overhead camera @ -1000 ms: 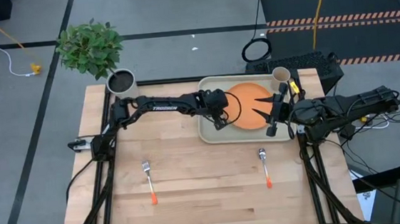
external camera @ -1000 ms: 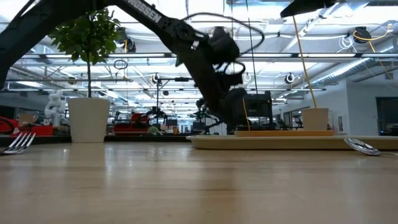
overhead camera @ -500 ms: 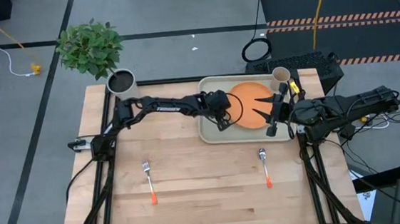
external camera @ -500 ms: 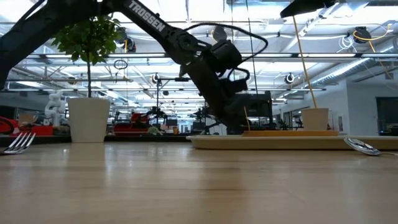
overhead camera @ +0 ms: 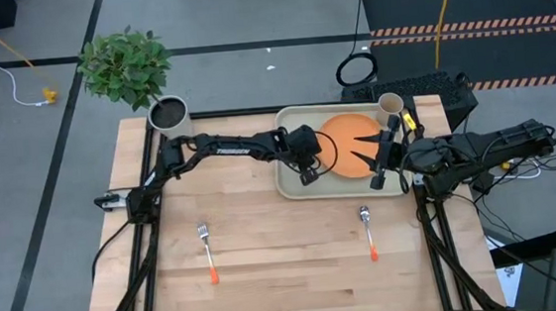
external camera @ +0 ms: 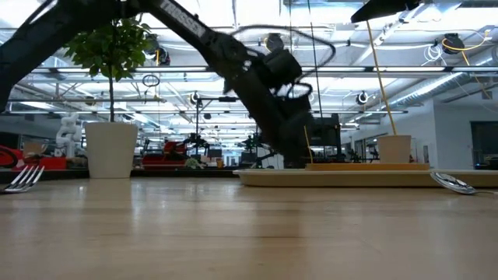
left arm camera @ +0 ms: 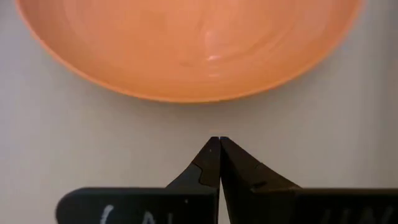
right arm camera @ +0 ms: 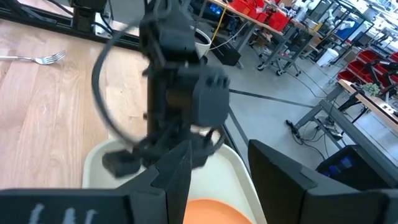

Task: Pick and place plate/cup/fork/spoon on tray
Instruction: Put the orange fork to the left of the orange plate on the gray tray

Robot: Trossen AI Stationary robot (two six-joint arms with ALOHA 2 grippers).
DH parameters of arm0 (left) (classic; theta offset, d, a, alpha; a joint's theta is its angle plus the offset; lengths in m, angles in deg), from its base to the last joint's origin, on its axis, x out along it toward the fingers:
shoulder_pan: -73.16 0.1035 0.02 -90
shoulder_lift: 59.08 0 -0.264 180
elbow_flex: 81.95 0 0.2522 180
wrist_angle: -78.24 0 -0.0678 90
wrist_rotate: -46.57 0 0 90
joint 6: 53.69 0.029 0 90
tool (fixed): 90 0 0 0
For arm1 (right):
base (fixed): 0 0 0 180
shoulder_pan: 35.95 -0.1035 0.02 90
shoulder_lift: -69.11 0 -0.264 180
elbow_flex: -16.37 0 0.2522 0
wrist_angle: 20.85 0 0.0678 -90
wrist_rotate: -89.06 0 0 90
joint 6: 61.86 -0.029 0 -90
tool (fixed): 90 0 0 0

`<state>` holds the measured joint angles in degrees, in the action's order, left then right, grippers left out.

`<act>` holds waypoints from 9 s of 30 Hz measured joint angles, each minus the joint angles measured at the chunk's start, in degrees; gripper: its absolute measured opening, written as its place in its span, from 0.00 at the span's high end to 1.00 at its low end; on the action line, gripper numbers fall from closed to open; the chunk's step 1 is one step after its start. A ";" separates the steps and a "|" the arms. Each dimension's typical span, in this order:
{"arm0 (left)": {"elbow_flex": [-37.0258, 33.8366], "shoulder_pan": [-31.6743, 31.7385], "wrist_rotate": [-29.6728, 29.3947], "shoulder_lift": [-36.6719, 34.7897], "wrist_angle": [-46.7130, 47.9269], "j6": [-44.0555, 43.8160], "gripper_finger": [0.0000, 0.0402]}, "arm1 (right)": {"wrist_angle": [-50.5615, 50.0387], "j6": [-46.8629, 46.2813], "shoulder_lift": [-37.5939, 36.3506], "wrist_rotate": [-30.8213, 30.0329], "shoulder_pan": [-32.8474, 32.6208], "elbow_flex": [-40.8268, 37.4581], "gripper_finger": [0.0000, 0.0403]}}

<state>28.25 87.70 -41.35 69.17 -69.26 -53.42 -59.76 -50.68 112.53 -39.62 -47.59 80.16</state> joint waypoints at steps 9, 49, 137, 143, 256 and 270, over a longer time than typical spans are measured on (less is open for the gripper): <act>0.11 -3.22 -1.98 -13.96 19.28 -6.55 0.99 | -1.63 0.05 0.00 0.00 0.00 0.00 0.62; -19.87 -49.14 -6.34 -18.80 57.25 -111.70 0.67 | 18.65 5.23 1.54 -0.02 -0.09 0.02 0.62; -26.75 -6.41 -28.14 -24.72 -23.53 -40.55 0.98 | -6.84 -8.17 -1.06 -0.26 -14.89 0.00 0.62; -18.52 -4.88 -28.06 -15.01 -22.92 -41.01 0.98 | -5.55 -5.68 -1.16 -0.28 -14.69 0.00 0.62; -22.20 -7.95 -19.13 -33.93 10.65 2.65 0.81 | 48.17 -15.03 38.57 25.54 13.82 -16.74 0.68; -39.91 -12.13 -18.47 -42.93 0.38 -4.27 0.81 | 50.35 -9.45 56.85 38.91 25.16 -10.64 0.99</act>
<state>-11.65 75.57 -59.82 26.24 -68.88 -57.69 -9.41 -60.13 169.38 -0.71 -22.43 69.51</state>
